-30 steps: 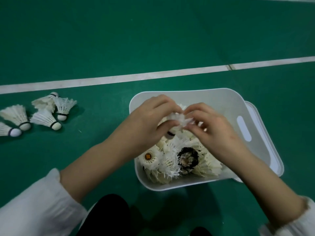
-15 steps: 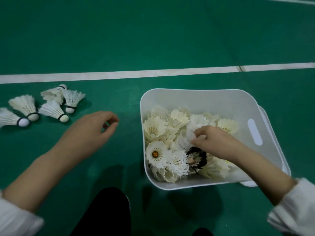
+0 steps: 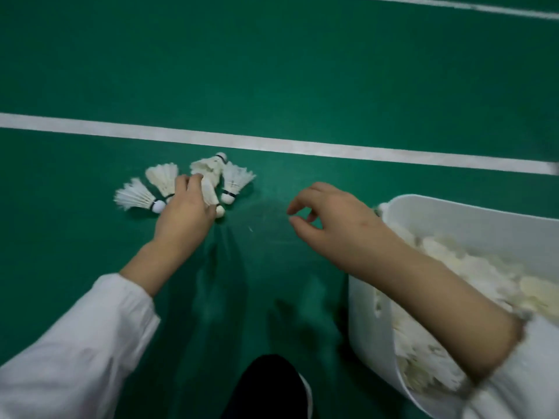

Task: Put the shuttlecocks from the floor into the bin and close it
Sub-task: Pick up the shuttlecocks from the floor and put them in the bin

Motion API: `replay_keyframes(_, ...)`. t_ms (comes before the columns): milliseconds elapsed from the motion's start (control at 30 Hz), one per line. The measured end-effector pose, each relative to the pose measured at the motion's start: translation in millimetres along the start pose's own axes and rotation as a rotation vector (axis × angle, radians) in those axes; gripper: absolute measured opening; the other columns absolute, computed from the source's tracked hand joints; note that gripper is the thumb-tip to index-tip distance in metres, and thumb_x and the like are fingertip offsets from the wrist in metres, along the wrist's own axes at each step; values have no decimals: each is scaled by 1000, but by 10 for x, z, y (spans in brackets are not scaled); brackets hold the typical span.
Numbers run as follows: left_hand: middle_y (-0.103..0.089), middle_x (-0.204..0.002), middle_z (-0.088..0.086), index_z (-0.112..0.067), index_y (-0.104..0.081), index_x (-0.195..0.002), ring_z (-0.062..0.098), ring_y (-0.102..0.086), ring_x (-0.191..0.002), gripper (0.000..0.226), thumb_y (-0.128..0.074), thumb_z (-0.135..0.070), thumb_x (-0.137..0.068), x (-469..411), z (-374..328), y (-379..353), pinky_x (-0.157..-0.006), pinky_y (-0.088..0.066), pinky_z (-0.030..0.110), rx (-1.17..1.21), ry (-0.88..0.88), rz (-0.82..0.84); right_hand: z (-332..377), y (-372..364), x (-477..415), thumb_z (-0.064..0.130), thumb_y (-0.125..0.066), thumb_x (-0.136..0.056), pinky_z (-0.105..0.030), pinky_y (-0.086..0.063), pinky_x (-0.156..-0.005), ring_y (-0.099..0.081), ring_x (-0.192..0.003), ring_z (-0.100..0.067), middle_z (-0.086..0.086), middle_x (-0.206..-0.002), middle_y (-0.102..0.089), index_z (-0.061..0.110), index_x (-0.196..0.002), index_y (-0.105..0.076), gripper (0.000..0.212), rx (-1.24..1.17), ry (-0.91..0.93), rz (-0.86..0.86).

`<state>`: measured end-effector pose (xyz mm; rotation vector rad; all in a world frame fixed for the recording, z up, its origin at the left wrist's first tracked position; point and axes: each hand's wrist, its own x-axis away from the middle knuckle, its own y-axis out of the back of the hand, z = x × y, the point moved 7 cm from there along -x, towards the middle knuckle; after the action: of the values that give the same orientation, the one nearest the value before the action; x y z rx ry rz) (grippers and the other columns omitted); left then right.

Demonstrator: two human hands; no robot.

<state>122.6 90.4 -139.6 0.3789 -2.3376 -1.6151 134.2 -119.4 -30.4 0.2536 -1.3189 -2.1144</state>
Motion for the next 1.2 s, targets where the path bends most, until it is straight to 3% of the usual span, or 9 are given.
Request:
replay_keyframes(167, -40, -133, 18, -4, -38, -133, 34, -47, -114, 45, -49, -14, -91, -246, 302, -231, -96, -34, 34, 202, 64, 47, -78, -460, -319, 26, -49, -90, -28, -40, -83, -56, -98, -21, -1, -101, -53, 18, -107, -60, 22, -107, -126, 46)
replay_keyframes(333, -55, -98, 9, -5, -60, -103, 23, -53, -91, 20, -55, -20, -91, -12, 246, -422, -74, -32, 20, 306, 24, 15, -199, -753, -264, 21, -50, -90, -33, -43, -91, -57, -102, -24, -3, -127, -47, 19, -127, -47, 37, -121, -162, 108)
replay_keyframes(500, -51, -85, 0, -7, -62, -88, 11, -50, -75, 6, -60, -10, -84, 383, -498, -420, -72, -37, 10, 523, -354, 88, -206, -788, -283, 1, -49, -84, -42, -49, -82, -55, -104, -35, -3, -145, -22, 32, -144, -13, 76, -35, -80, 114)
replay_keyframes(667, -52, -89, -1, -6, -61, -92, 8, -52, -75, 12, -59, -4, -80, 243, -1148, -281, -74, -45, 17, 675, -512, 61, -501, -492, -497, 12, -51, -89, -40, -46, -77, -58, -100, -35, -11, -112, -47, 11, -112, -49, 23, 261, -99, 100)
replay_keyframes(800, -54, -104, 1, -18, -48, -107, 18, -58, -75, 28, -58, -3, -85, -161, -1246, -484, -72, -51, 27, 1131, -33, 19, -841, 179, -567, 6, -51, -86, -38, -44, -73, -58, -90, -38, -16, -103, -51, 4, -94, -58, 11, 278, -228, -181)
replay_keyframes(900, -51, -111, 3, -14, -48, -120, 13, -51, -72, 38, -59, -6, -84, -318, -1694, -760, -76, -43, 25, 853, -195, 176, -1125, 598, -494, 11, -49, -87, -37, -41, -72, -55, -90, -38, -18, -101, -54, 3, -96, -60, 16, 278, -319, -324)
replay_keyframes(1000, -44, -129, 5, -18, -42, -133, 16, -53, -93, 53, -58, -8, -84, -211, -2311, -1024, -90, -44, 31, 551, -589, 413, -1412, 727, -391, 12, -49, -85, -34, -36, -67, -56, -88, -38, -19, -101, -58, 5, -95, -63, 19, 283, -427, -336)
replay_keyframes(1067, -39, -133, 3, -24, -38, -137, 22, -52, -108, 55, -58, -17, -86, -194, -2530, -1153, -91, -44, 37, 333, -754, 448, -1545, 701, -314, 13, -49, -85, -32, -35, -66, -55, -81, -36, -20, -99, -60, 6, -93, -65, 19, 273, -506, -315)
replay_keyframes(1200, -40, -134, 8, -27, -43, -134, 27, -47, -114, 49, -58, -32, -88, -212, -2642, -1369, -89, -42, 35, 212, -827, 472, -1645, 597, -249, 10, -50, -84, -33, -38, -68, -57, -86, -37, -19, -102, -61, 7, -93, -65, 19, 268, -573, -270)
